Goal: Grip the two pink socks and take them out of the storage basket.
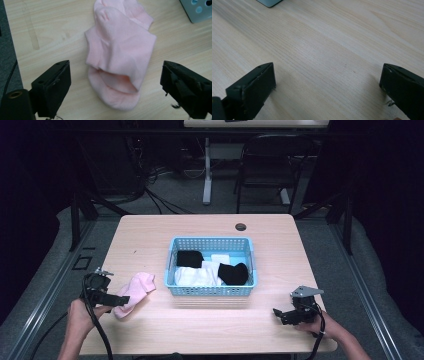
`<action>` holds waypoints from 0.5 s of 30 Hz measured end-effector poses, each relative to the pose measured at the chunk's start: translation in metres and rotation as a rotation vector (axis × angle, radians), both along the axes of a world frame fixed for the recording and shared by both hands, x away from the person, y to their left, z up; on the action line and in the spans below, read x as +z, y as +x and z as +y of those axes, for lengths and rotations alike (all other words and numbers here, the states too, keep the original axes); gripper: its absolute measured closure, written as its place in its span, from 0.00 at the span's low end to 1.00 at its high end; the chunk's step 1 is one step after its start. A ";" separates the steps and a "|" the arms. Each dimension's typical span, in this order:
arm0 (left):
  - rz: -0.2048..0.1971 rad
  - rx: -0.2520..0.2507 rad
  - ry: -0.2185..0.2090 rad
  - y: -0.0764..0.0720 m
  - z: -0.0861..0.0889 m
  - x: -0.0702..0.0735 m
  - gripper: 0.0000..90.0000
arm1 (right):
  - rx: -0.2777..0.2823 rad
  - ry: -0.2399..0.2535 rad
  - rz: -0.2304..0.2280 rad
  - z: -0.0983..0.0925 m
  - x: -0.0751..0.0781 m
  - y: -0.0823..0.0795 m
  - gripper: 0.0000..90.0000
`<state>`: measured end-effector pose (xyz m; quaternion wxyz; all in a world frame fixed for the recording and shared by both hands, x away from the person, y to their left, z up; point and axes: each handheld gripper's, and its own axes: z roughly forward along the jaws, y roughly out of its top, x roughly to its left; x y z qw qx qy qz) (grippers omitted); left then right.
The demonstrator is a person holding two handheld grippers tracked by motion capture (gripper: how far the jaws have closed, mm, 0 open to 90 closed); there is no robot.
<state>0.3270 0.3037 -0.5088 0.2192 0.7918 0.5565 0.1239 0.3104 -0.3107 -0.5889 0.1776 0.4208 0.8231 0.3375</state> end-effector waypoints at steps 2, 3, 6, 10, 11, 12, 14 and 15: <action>0.001 0.000 0.008 -0.006 -0.001 -0.004 0.07 | 0.000 0.000 -0.001 0.000 0.000 0.000 0.00; 0.001 0.003 0.008 -0.009 -0.001 -0.006 0.05 | 0.000 0.000 0.000 0.000 0.000 0.000 0.00; -0.004 0.009 0.010 -0.016 -0.002 -0.014 0.03 | 0.000 0.000 0.000 0.000 0.000 0.000 0.00; -0.013 0.029 0.020 -0.022 -0.002 -0.024 0.00 | 0.000 0.000 0.000 0.000 0.000 0.000 0.00; -0.024 0.040 0.019 -0.024 -0.001 -0.027 0.00 | 0.000 0.000 0.000 0.000 0.000 0.000 0.00; -0.029 0.051 0.021 -0.026 -0.001 -0.030 0.00 | 0.000 0.000 0.000 0.000 0.000 0.000 0.00; -0.022 0.065 0.022 -0.027 0.000 -0.037 0.00 | 0.000 0.000 0.000 0.000 0.000 0.000 0.00; -0.016 0.069 0.023 -0.028 0.000 -0.040 0.00 | 0.000 0.000 0.000 0.000 0.000 0.000 0.00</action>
